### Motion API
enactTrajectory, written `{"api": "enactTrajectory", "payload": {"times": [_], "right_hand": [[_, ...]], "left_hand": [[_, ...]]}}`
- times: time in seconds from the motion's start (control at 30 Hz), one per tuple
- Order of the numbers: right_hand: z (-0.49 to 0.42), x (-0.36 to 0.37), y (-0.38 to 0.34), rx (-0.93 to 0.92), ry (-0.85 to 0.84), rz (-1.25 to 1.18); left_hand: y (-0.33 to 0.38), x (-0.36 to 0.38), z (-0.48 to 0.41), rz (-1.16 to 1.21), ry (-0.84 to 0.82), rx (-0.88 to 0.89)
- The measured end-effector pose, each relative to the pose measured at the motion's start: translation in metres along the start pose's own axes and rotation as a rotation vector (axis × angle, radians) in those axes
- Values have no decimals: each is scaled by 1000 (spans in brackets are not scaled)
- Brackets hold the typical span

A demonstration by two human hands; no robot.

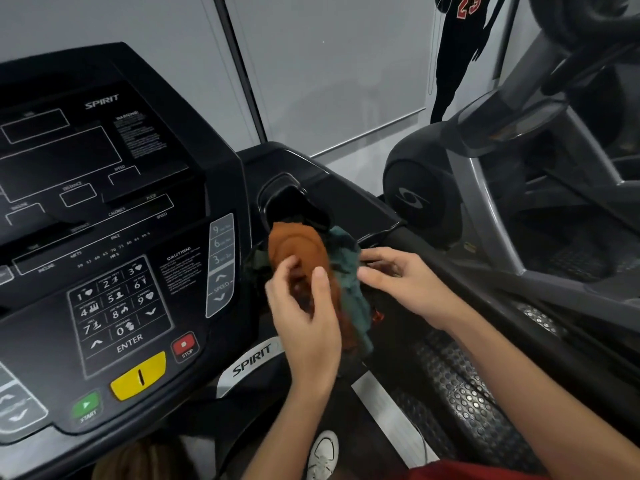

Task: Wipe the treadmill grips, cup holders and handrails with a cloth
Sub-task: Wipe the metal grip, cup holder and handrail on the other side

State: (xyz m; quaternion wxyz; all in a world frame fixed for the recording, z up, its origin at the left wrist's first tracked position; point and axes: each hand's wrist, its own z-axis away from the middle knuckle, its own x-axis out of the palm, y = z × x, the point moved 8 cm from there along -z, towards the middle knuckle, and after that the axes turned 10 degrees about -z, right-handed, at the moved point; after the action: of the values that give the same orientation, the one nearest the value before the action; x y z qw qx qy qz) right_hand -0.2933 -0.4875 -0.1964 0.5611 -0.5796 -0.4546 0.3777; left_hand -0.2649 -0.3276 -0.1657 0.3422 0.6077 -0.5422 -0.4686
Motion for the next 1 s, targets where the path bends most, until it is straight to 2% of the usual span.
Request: {"api": "enactTrajectory", "payload": {"times": [0.17, 0.27, 0.37, 0.5, 0.6, 0.73, 0.8, 0.9, 1.0], "right_hand": [[-13, -10, 1, -32, 155, 30], [-24, -32, 5, -32, 306, 261], [-36, -36, -4, -26, 381, 486], [-54, -11, -30, -91, 433, 486], [-65, 32, -53, -187, 281, 404], [-52, 82, -53, -112, -240, 228], [-44, 83, -51, -148, -377, 294], [-41, 68, -44, -164, -363, 306], [-34, 45, -30, -132, -310, 244]], "left_hand": [[14, 19, -1, -131, -216, 201], [26, 8, -14, -289, -141, 358], [35, -9, -28, -456, -44, 489], [26, -33, -53, -370, -6, 288], [16, -41, -64, -250, -81, 157], [16, -36, -61, -214, -224, 147], [18, -34, -57, -216, -266, 177], [13, -35, -56, -132, -307, 147], [15, -36, -60, -104, -261, 149]]}}
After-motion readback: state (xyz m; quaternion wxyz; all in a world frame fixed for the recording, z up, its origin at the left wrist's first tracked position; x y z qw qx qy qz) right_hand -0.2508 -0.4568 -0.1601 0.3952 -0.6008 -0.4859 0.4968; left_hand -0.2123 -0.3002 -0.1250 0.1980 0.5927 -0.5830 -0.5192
